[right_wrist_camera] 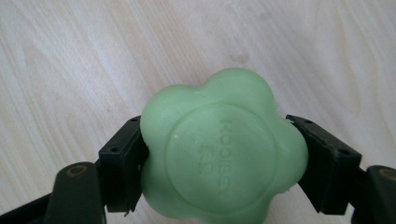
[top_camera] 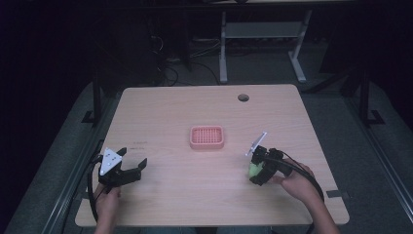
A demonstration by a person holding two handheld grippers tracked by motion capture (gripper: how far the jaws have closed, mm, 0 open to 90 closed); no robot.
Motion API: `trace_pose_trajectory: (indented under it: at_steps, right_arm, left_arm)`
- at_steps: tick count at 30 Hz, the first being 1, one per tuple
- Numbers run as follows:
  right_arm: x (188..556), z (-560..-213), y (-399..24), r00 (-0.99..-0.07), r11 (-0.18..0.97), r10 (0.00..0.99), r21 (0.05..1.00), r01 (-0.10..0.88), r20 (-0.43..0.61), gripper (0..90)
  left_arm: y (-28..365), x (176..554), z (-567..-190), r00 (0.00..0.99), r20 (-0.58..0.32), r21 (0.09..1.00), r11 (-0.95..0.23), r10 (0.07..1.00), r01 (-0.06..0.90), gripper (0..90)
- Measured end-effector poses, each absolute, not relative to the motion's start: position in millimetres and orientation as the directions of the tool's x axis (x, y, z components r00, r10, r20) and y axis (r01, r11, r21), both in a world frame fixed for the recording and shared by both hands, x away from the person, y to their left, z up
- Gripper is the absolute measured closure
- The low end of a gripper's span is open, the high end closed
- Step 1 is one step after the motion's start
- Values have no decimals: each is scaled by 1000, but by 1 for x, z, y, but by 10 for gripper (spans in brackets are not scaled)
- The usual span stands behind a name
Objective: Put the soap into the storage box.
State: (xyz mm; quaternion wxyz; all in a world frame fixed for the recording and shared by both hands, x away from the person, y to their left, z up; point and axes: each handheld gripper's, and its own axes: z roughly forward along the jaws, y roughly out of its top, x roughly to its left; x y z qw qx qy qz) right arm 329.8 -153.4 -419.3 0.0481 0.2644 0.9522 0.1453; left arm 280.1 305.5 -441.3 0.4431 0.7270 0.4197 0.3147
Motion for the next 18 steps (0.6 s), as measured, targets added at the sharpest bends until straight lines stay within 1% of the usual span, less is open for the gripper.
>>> trace_pose_trajectory:
  at_steps: [5, 18]
  right_arm:
    - [337, -415, -149, -858, 816, 514, 311, 488, -3, 256]
    - [361, -397, -122, -876, 831, 482, 325, 451, -17, 256]
  left_arm:
    - [307, 281, -442, 444, 78, 912, -244, 892, 330, 142]
    - [308, 281, -442, 441, 72, 913, -237, 895, 333, 142]
